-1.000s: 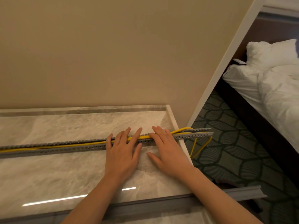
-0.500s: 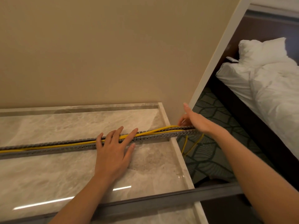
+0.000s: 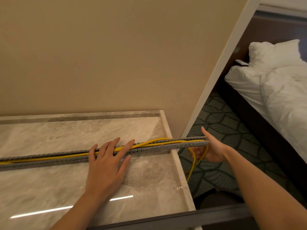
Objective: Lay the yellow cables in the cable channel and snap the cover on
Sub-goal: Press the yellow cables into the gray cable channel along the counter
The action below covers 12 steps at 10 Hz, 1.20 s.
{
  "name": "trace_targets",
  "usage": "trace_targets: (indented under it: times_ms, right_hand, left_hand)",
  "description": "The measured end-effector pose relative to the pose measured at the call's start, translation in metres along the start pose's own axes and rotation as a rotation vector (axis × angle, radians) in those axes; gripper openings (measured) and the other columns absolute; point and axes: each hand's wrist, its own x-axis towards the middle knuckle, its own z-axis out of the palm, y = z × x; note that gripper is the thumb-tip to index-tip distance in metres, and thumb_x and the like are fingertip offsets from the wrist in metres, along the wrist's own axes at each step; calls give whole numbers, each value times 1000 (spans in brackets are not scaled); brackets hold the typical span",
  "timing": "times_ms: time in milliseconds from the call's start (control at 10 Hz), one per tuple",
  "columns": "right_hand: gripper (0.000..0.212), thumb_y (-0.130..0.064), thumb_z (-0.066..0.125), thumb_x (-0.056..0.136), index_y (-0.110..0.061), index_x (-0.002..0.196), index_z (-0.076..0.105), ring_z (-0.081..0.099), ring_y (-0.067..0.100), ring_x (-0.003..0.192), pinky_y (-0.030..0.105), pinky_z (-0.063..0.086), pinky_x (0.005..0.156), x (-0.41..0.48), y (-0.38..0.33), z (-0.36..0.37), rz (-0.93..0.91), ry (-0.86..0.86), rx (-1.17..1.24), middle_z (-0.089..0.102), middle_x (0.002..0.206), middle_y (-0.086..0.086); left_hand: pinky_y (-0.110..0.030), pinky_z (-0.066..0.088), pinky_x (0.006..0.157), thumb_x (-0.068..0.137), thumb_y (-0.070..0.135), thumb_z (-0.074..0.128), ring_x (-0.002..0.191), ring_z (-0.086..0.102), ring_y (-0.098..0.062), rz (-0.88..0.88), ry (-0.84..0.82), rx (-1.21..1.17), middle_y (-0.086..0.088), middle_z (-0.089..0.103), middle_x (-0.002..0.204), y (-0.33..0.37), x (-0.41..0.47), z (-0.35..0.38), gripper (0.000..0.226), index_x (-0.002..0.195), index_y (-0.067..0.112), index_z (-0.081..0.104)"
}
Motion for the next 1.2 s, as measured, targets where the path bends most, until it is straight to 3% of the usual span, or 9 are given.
trace_targets:
  times_ms: [200, 300, 400, 500, 600, 700, 900, 1100, 1200]
  right_hand:
    - [91, -79, 14, 80, -4, 79, 64, 60, 26, 82, 43, 38, 96, 2, 6, -4, 71, -135, -168, 62, 82, 14]
    - [84, -76, 27, 80, -4, 88, 69, 65, 23, 73, 37, 50, 82, 2, 5, 1, -47, 37, -42, 67, 79, 12]
    - [81, -73, 16, 85, -15, 63, 68, 61, 14, 59, 23, 47, 59, 0, -5, 12, -243, 176, -73, 66, 65, 5]
    - [73, -65, 10, 91, -16, 61, 55, 43, 13, 58, 27, 36, 58, -6, -22, 24, -468, 323, -89, 47, 63, 3]
    - [64, -48, 19, 99, -16, 60, 60, 45, 10, 64, 24, 37, 67, -16, -34, 29, -744, 609, -157, 52, 63, 1]
    - [49, -35, 42, 97, -18, 56, 62, 48, -2, 54, 8, 40, 59, -31, -33, 29, -922, 731, -168, 54, 57, -3]
    - [22, -20, 67, 84, -19, 62, 64, 44, -1, 54, 19, 37, 58, -49, -2, 24, -910, 739, -293, 53, 59, -4]
    - [15, -25, 70, 81, -11, 79, 65, 56, 17, 68, 23, 45, 62, -53, 13, 26, -779, 802, -396, 63, 74, 4]
    - [10, -25, 67, 84, -15, 87, 64, 59, 8, 78, 19, 47, 69, -60, 9, 40, -800, 913, -589, 64, 85, -2]
  left_hand:
    - [-46, 19, 106, 93, 45, 24, 122, 46, -17, -3, -2, 17, 4, 51, 134, 0, -1, -1, 46, 138, 49, 31]
    - [-46, 20, 105, 93, 44, 24, 120, 48, -18, 0, 1, 14, 3, 52, 132, 0, -1, -2, 46, 138, 48, 33]
    - [-46, 21, 105, 93, 44, 24, 119, 48, -18, -1, 3, 24, 2, 53, 132, 1, -1, -2, 46, 138, 48, 34]
    - [-46, 21, 105, 93, 44, 24, 119, 48, -18, 0, -2, 26, 3, 53, 132, 2, -1, -3, 46, 137, 48, 35]
    - [-46, 21, 105, 93, 44, 25, 118, 49, -19, 0, -1, 22, 2, 53, 131, 2, -1, -4, 46, 137, 47, 36]
    - [-46, 21, 104, 93, 44, 25, 118, 50, -19, 3, 2, 15, 3, 54, 131, 2, -1, -4, 46, 137, 47, 37]
    - [-46, 21, 105, 94, 44, 23, 119, 49, -19, 8, 1, 17, 2, 53, 131, 1, -1, -3, 46, 138, 47, 35]
    - [-47, 21, 105, 94, 44, 23, 120, 49, -19, 10, 0, 16, 2, 53, 131, 1, -1, -4, 46, 138, 46, 36]
    - [-47, 20, 105, 93, 44, 23, 120, 48, -19, 12, -1, 18, 2, 53, 132, 1, 0, -4, 46, 138, 47, 35]
